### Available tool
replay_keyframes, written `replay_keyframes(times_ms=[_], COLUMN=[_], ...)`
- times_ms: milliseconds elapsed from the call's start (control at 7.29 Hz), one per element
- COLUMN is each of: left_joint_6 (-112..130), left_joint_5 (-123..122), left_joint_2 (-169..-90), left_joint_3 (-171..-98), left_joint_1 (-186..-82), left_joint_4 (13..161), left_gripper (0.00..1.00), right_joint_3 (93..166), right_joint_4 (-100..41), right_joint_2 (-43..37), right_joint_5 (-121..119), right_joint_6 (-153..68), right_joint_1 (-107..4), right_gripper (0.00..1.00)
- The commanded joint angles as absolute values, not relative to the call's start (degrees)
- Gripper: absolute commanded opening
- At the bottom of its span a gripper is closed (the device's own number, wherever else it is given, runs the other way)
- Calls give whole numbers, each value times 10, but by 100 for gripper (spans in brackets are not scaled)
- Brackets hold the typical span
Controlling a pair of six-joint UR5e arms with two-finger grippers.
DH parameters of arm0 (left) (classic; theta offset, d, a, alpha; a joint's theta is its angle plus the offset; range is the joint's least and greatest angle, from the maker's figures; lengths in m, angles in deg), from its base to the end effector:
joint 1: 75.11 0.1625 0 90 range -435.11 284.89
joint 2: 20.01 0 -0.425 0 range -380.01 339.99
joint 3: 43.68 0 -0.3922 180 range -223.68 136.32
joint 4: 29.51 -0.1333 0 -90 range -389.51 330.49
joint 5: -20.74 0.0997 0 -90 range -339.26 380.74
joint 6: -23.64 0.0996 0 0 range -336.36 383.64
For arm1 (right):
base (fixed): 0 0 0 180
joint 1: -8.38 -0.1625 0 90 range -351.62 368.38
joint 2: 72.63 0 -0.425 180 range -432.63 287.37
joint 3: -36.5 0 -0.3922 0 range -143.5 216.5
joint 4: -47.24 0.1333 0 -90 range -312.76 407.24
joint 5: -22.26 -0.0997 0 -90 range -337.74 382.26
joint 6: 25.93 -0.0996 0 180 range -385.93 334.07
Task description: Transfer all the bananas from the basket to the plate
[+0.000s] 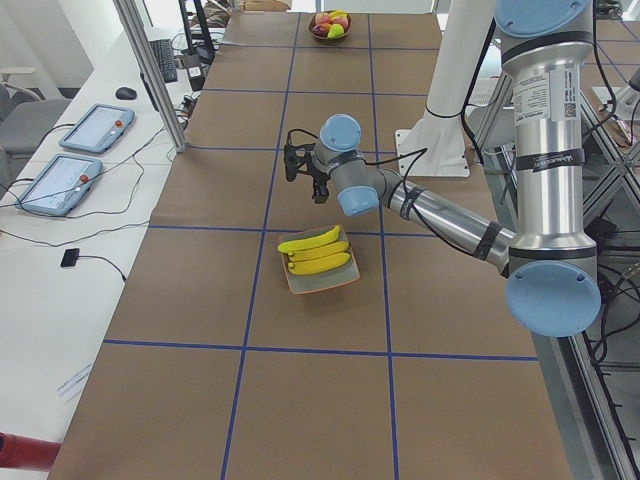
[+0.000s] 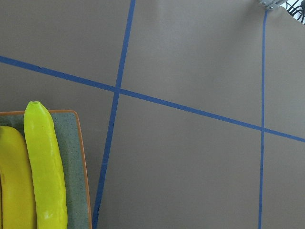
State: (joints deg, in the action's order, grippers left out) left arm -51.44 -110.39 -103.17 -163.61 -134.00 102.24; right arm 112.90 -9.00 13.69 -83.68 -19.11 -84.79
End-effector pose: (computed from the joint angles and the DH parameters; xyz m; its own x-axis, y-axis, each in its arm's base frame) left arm 0.1592 -0.3950 0.3723 0.2991 -0.1203 -0.9466 0.2693 0.9623 -0.0372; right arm 0.1358 -0.5368 0.7015 0.9654 -0.1657 0.2014 0.0645 0.9000 0.4312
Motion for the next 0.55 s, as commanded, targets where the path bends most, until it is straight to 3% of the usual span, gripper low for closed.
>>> replay_keyframes(times_ms=[0,412], left_joint_6=[-519,-521], left_joint_5=[-1106,-1107], left_joint_2=[-1033,-1036], left_joint_3=[-1637,-1637], left_joint_1=[-1340,-1339], left_joint_4=[1023,1029], left_gripper=[100,100], right_joint_3=[1151,1244], right_joint_4=[-107,-119], right_joint_2=[94,79], right_joint_5=[-837,-838], right_joint_6=[-321,-565], right_joint_1=[-831,-732], right_gripper=[0,0])
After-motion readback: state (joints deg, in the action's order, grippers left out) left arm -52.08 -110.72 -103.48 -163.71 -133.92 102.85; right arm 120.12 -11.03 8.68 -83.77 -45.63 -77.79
